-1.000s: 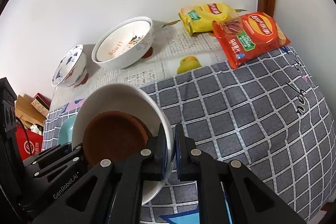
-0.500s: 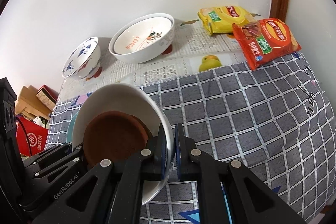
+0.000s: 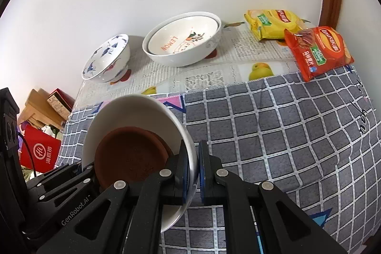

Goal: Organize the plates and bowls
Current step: 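Carry the white bowl with both tools over the teal plate stack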

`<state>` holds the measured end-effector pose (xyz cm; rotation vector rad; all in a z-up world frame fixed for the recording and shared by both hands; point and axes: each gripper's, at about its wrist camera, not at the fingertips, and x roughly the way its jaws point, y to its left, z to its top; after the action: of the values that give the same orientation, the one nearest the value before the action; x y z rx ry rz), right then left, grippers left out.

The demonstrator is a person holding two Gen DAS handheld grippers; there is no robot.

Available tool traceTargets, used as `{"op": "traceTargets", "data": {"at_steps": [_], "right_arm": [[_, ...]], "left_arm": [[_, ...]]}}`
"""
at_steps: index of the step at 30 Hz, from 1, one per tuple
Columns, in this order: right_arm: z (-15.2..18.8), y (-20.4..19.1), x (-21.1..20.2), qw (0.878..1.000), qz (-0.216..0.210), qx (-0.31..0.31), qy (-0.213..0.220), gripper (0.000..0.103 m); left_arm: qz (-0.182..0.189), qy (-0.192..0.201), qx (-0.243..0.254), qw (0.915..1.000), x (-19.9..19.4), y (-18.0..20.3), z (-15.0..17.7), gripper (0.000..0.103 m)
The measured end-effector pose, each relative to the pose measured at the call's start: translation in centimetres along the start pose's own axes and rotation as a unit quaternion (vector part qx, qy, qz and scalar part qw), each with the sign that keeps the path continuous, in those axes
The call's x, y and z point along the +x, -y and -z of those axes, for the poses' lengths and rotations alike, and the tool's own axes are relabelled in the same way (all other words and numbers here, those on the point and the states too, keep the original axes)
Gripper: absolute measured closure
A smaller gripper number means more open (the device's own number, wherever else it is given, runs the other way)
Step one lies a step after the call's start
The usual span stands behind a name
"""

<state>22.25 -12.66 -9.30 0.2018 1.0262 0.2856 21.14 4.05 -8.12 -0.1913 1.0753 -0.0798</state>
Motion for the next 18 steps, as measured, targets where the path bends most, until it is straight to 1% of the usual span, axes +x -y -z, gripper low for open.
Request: {"op": "traceTargets", "data": {"at_steps": [8, 18], "right_arm": [[0.0, -2.1, 0.5, 1.000, -0.009, -0.014, -0.002, 0.095], [0.0, -5.5, 2.1, 0.999, -0.024, -0.034, -0.015, 0.095]], "left_arm": [[-0.008, 0.004, -0.014, 0.9999, -0.7, -2.0, 0.1, 0.094], [-0.023, 0.006, -0.041, 0.9989, -1.0, -5.8, 0.4, 0.094]]}}
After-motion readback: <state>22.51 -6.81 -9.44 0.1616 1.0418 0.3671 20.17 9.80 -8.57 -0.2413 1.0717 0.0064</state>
